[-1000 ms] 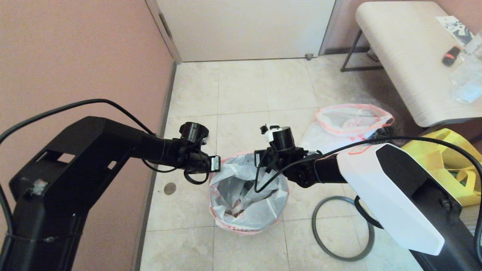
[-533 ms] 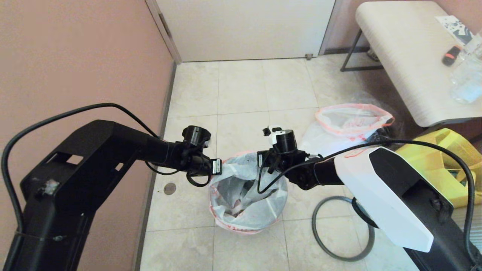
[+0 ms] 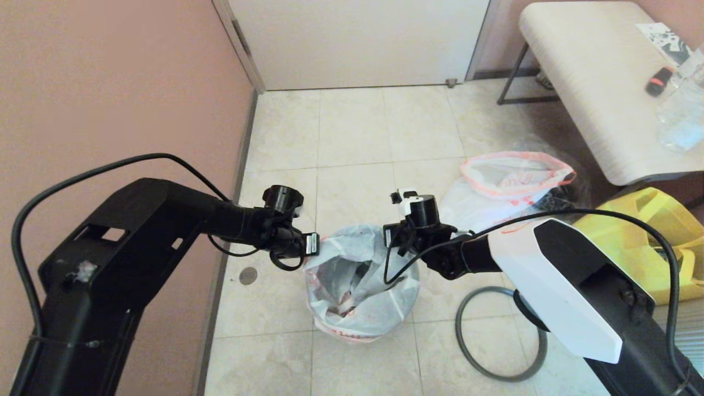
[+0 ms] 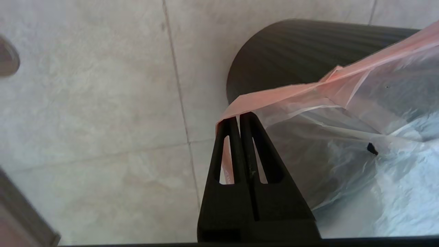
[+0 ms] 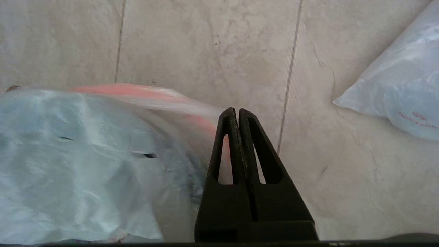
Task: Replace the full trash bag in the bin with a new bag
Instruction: Put the new garbage bag on the trash can
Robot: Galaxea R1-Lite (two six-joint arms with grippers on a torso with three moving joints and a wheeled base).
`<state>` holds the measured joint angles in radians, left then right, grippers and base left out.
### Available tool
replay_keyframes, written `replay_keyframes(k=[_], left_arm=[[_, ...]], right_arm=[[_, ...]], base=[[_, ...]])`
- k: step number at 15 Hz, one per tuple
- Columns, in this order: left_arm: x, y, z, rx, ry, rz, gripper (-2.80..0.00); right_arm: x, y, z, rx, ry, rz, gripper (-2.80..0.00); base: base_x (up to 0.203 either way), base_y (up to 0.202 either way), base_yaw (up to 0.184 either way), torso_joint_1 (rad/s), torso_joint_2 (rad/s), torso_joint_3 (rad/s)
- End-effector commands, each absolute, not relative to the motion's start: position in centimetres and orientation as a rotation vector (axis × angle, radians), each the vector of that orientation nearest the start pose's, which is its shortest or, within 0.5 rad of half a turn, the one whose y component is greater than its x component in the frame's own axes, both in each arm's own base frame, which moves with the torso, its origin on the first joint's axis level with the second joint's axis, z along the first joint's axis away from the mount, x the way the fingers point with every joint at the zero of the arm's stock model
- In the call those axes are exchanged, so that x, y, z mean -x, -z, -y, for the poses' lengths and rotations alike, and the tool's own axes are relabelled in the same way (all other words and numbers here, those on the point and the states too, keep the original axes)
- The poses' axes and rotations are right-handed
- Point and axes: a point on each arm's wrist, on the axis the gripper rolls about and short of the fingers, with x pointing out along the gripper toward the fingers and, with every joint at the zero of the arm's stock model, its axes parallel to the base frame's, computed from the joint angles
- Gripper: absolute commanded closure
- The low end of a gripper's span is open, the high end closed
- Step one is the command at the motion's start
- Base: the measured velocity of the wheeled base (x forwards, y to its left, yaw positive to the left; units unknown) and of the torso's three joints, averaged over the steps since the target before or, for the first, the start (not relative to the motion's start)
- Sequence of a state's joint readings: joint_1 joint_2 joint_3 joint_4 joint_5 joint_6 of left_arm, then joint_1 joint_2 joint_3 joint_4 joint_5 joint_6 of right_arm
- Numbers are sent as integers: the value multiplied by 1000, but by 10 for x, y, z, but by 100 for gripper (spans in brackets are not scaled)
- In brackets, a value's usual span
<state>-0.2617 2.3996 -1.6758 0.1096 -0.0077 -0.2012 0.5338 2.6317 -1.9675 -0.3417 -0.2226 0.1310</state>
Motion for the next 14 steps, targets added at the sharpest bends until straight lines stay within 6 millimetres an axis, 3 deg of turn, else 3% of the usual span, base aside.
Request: replay_keyframes(k=[1,4,6,8,10,14], left_arm=[[-458,-70,116,98,149,-869,0],[-453,-89,115,117,148,-853,0],[-441,-118,119,133,161,-824,0],[-423,-146,123,131,176,-827,0],[-409,-173,119,130,174,-839,0],[-394,-218,101,183,171,-771,0]], right_arm=[[-470,-70,-270,-12,-282,-315,0],[-456,-104,-273,-24,-293,-277,0],[-435,-132,-280,-26,-311,-267,0],[-406,-142,-301,-7,-342,-287,0],[-385,-125,-325,67,-344,-372,0],[-387,-60,-354,222,-324,-489,0]], base=[[0,0,0,0,0,0],[0,0,0,0,0,0],[0,0,0,0,0,0],[0,0,0,0,0,0],[0,0,0,0,0,0],[0,0,0,0,0,0]])
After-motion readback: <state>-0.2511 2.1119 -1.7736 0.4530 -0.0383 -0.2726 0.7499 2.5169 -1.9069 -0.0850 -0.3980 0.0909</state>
